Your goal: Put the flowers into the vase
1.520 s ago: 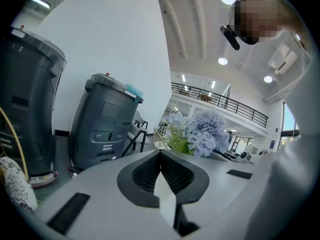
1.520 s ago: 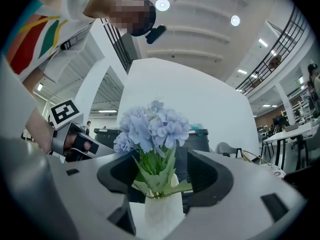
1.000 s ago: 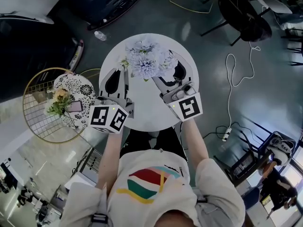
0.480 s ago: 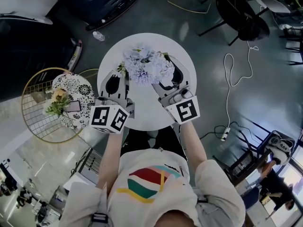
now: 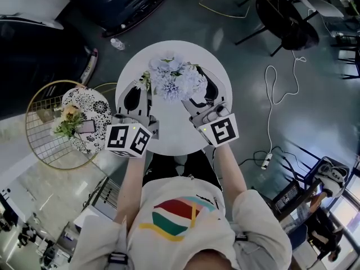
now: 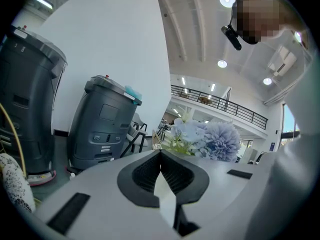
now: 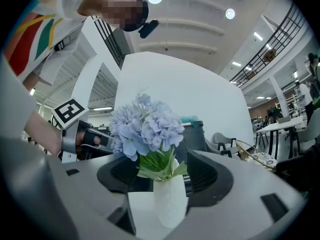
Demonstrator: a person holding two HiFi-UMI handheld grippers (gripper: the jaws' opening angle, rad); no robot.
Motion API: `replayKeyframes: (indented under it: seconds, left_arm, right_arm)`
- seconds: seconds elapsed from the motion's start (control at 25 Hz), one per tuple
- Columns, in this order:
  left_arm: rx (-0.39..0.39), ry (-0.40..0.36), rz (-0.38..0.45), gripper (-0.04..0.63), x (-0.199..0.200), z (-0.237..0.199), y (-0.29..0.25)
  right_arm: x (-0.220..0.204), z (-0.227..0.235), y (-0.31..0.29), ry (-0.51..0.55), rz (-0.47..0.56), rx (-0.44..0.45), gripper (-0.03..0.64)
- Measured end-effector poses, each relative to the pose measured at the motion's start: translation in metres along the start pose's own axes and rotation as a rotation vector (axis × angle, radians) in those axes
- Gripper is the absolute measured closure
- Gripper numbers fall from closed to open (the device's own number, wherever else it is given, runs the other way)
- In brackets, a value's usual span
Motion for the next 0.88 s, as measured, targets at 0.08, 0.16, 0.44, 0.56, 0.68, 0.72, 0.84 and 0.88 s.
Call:
replayKeyframes:
  seconds: [0.08, 0.16, 0.44, 0.56, 0.68, 0.72, 0.84, 0.88]
  left_arm:
    - [0.002, 0.001, 0.003, 0.589, 0.001, -0.001, 0.000]
    - [0.005, 0.000, 0.005, 0.589, 0.001, 0.000, 0.000]
    - [0.012, 0.005, 0.011, 0.589, 0.001, 0.000, 0.001]
    - [0.017, 0.009, 0.017, 0.589, 0.002, 0.001, 0.001]
    - [0.021, 0.011, 0.022, 0.589, 0.002, 0.001, 0.002]
    - [0.022, 0.011, 0.022, 0.589, 0.002, 0.000, 0.002]
    - [0.030, 0.012, 0.025, 0.589, 0.002, -0.001, 0.004]
    - [0.033, 0.013, 0.027, 0.589, 0.002, -0.002, 0.004]
  right_arm:
    - [-0.004, 0.001, 0.001, 0.003, -0.018, 0.004, 0.336]
    - [-0.007, 0.001, 0.004, 0.012, -0.030, 0.011, 0.336]
    - [-0.014, -0.001, 0.016, 0.047, -0.074, 0.015, 0.336]
    - [-0.015, 0.000, 0.019, 0.066, -0.090, 0.020, 0.336]
    - [-0.013, 0.000, 0.020, 0.076, -0.088, 0.023, 0.336]
    - [-0.013, -0.001, 0.021, 0.082, -0.092, 0.024, 0.336]
    - [-0.014, -0.003, 0.023, 0.090, -0.110, 0.032, 0.336]
    - [-0.015, -0.003, 0.023, 0.088, -0.113, 0.032, 0.336]
Point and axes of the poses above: the fingertips, and each gripper's own axes: y backward along the fingers, z to its right, x out of its top, the point moved 1 cm from there along y, backward along the fingers, and after that the axes turned 7 degrees about x, right-handed, at the moved point
